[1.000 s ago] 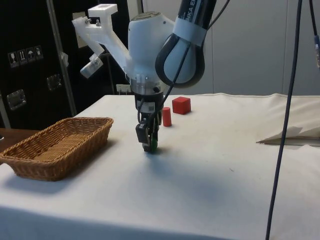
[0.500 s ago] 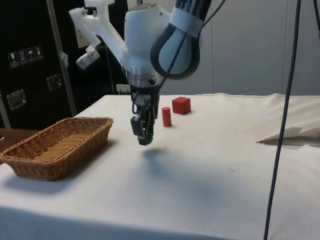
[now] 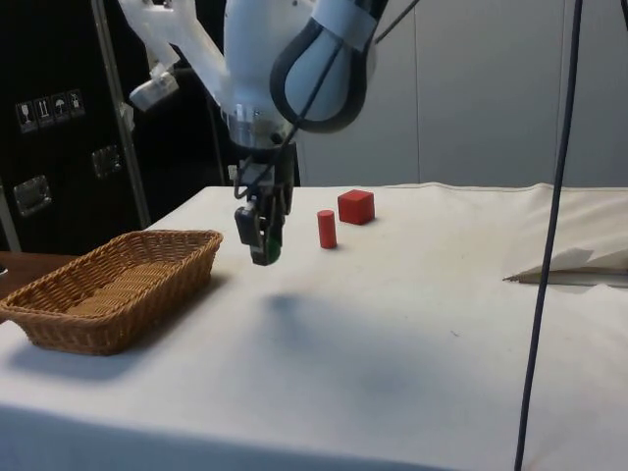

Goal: Pick up the object to the left of the cylinder and place it into the basket.

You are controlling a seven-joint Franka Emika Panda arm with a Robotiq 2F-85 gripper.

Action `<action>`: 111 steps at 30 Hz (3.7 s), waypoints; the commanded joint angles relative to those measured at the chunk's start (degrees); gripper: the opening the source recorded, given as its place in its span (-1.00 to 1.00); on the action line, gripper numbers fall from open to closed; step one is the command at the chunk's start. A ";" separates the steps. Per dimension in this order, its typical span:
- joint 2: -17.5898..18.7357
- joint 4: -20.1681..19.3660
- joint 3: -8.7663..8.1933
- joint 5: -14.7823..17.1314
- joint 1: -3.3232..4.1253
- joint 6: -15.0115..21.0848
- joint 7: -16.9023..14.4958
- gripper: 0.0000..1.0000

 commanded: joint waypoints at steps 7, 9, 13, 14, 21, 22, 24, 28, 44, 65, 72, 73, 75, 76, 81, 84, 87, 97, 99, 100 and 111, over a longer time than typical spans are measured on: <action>1.03 2.64 -0.57 0.00 -0.11 -0.34 0.00 -1.00; 1.15 4.01 -0.63 0.23 -0.40 -1.09 -0.17 -1.00; 1.43 5.50 -0.97 0.23 -0.40 -1.49 -0.17 -1.00; 1.60 6.30 -1.15 0.23 -0.46 -1.72 -0.17 -1.00; 2.52 9.11 -1.55 0.34 -0.57 -2.46 -0.17 -1.00; 2.69 9.63 -1.60 0.34 -0.57 -2.69 -0.17 -1.00; 2.92 10.08 -2.01 0.00 -0.29 -2.46 0.06 -1.00; 3.61 12.72 -1.89 0.34 -0.57 -3.44 0.06 -1.00; 7.22 22.00 -1.55 0.40 -0.52 -5.10 1.83 -1.00; 18.68 35.64 -0.34 0.63 -0.69 -5.73 5.73 -1.00; 21.26 36.21 0.29 0.97 -0.57 -4.98 6.47 -1.00; 21.54 36.27 0.40 1.03 -0.63 -4.93 6.53 -1.00; 22.23 36.44 0.57 1.20 -0.69 -4.81 6.65 -1.00; 22.86 36.67 0.69 1.49 -0.69 -4.76 6.65 -1.00; 24.24 37.01 0.97 1.89 -0.74 -4.53 6.76 -1.00; 25.44 37.30 1.15 2.41 -0.74 -4.18 6.70 -1.00; 25.73 37.24 0.40 2.23 -0.23 -4.41 6.99 -1.00; 29.51 39.30 0.52 5.04 -0.40 -3.44 6.53 -0.52; 29.91 39.88 1.72 6.13 -1.32 -3.04 5.50 -0.30; 30.02 39.99 1.72 6.30 -1.32 -3.04 5.39 -0.10; 30.37 40.28 1.60 6.59 -1.26 -3.09 5.39 1.00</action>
